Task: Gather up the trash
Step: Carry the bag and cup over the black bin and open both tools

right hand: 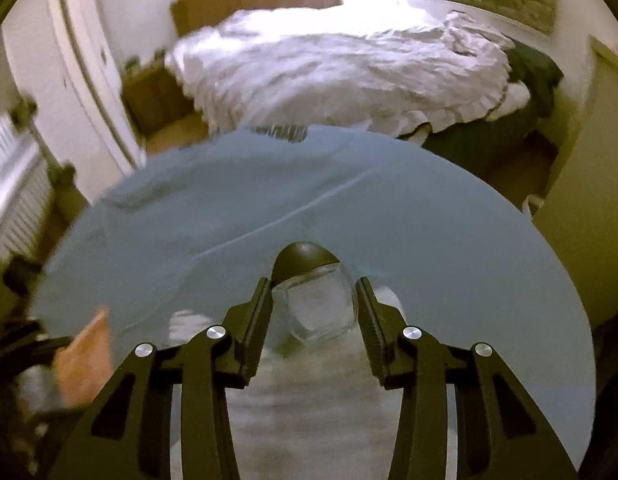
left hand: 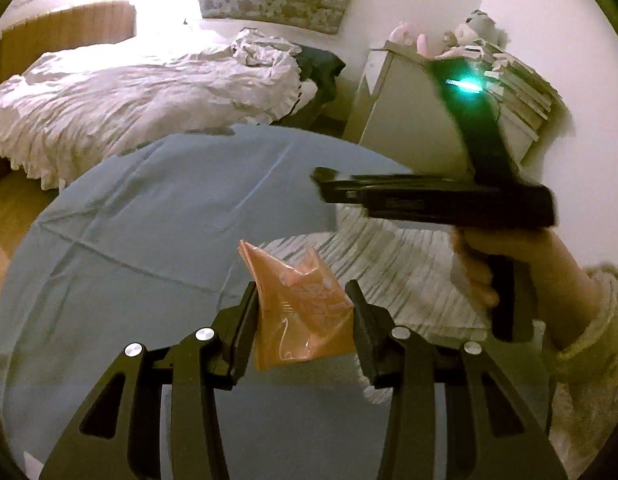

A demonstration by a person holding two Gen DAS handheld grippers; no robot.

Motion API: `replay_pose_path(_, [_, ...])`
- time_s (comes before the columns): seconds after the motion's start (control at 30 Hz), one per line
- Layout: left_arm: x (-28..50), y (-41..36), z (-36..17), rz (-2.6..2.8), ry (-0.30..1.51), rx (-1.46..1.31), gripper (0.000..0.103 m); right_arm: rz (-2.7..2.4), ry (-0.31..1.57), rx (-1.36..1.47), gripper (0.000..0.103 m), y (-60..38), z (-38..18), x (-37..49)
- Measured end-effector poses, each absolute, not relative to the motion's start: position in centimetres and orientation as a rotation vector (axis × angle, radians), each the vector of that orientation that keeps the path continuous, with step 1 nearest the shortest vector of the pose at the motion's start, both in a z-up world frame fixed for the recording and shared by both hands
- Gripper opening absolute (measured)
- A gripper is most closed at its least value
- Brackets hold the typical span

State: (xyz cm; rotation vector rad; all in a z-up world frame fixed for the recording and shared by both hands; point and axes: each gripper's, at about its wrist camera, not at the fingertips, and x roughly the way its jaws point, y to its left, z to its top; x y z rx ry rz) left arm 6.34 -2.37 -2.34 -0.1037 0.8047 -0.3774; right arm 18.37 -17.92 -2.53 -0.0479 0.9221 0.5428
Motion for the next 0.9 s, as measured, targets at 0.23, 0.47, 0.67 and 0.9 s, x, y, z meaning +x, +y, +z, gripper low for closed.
replay_pose_path(0.23, [6.9, -6.7, 0.6, -0.463, 0.727, -0.078, 0.043, 0.458, 0.783, 0.302, 0.042, -32.2, 1.0, 12.5])
replay_pose_path(0.47, [8.0, -16.3, 3.2, -0.650, 0.652, -0.047, 0.043, 0.172, 0.570, 0.519, 0.042, -48.4, 2.0, 4.8])
replay_pose_path(0.67, [8.6, -24.8, 3.1, -0.808, 0.646, -0.028, 0.043, -0.010, 0.477, 0.644, 0.042, -55.9, -0.3, 1.1])
replay_pose_path(0.9, [10.2, -32.5, 1.3, -0.876, 0.690, 0.018, 0.043, -0.085, 0.412, 0.694, 0.042, -60.2, -2.3, -1.0])
